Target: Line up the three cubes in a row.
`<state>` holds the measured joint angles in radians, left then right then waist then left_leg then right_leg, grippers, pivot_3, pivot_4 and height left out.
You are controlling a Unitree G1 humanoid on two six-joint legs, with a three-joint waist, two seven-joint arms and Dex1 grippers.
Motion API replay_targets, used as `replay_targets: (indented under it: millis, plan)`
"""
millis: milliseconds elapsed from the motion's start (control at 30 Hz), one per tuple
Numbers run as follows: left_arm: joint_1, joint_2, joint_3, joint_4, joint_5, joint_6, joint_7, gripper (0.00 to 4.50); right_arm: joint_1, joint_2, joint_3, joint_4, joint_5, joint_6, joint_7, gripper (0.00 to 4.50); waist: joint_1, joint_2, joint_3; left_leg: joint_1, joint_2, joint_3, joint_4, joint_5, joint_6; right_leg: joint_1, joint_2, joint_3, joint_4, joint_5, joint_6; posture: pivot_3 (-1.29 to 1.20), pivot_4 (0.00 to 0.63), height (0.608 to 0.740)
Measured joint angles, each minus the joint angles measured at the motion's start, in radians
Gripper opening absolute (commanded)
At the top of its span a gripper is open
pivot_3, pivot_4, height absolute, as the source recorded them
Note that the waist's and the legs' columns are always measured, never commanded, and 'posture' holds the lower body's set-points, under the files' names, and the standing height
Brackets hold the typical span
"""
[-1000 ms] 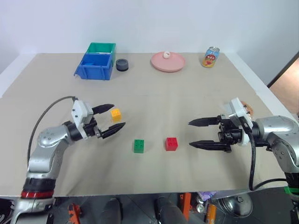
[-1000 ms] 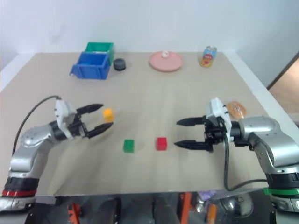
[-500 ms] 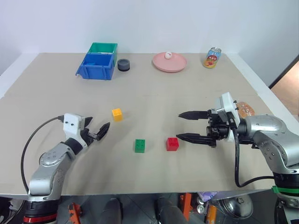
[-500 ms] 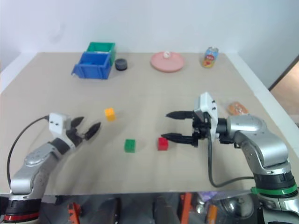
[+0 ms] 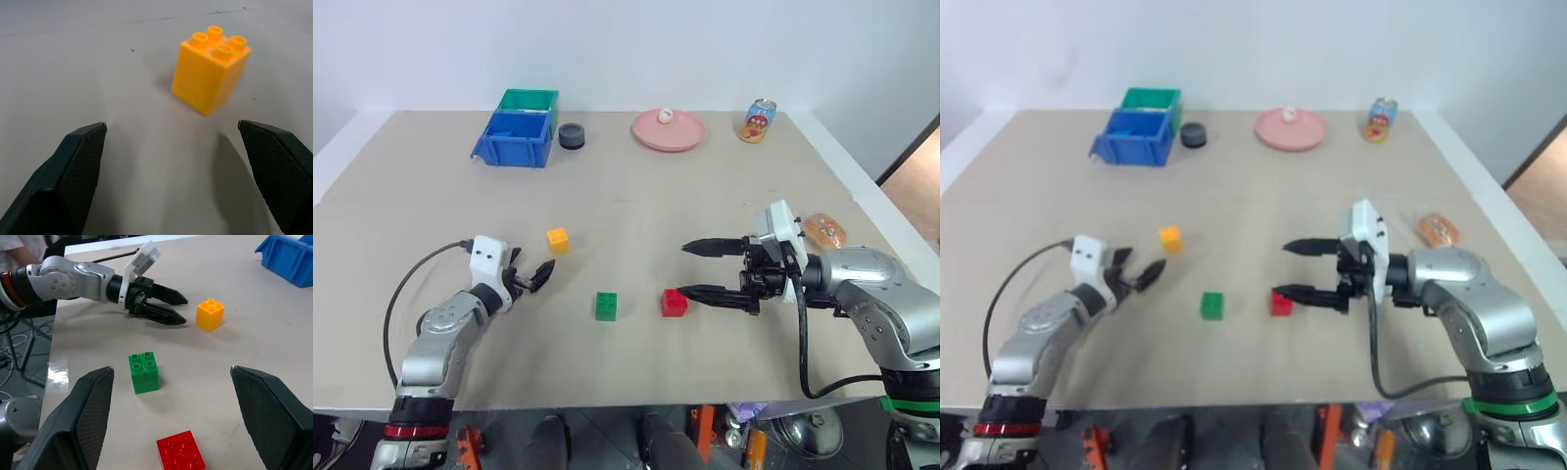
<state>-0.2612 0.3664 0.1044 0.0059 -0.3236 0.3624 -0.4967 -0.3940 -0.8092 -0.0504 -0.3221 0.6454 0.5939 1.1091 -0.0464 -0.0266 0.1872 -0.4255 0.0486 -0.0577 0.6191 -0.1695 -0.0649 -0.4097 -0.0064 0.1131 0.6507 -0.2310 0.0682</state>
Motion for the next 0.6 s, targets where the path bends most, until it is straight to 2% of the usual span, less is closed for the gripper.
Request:
replay_targets:
  millis: [600]
  plan:
    - [-0.253, 0.021, -0.043, 0.394, 0.060, -0.172, -0.172, 4.45, 0.041, -0.001, -0.035, -0.041, 0.026, 0.012, -0.045, 3.93, 0.000, 0.000, 0.000, 0.000, 0.000, 0.000, 0.000, 0.001, 0.000, 0.000, 0.000, 0.000, 0.000, 0.002, 0.001, 0.00, 0.150, 0.736]
